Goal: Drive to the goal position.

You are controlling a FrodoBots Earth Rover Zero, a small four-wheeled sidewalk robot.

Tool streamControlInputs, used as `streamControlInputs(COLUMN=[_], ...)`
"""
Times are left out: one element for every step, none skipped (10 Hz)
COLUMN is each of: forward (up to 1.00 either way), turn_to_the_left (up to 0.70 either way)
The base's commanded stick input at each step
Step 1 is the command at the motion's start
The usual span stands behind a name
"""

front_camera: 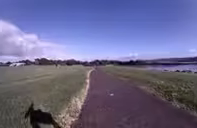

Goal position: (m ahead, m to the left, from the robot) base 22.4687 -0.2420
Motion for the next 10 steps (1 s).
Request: streamControlInputs(forward=[0.7, 0.7, 0.7, 0.7, 0.7, 0.7, 0.7, 0.7, 0.7, 0.7], turn_to_the_left=[0.0, 0.0, 0.0, 0.0, 0.0, 0.0, 0.08, 0.13, 0.14, 0.14])
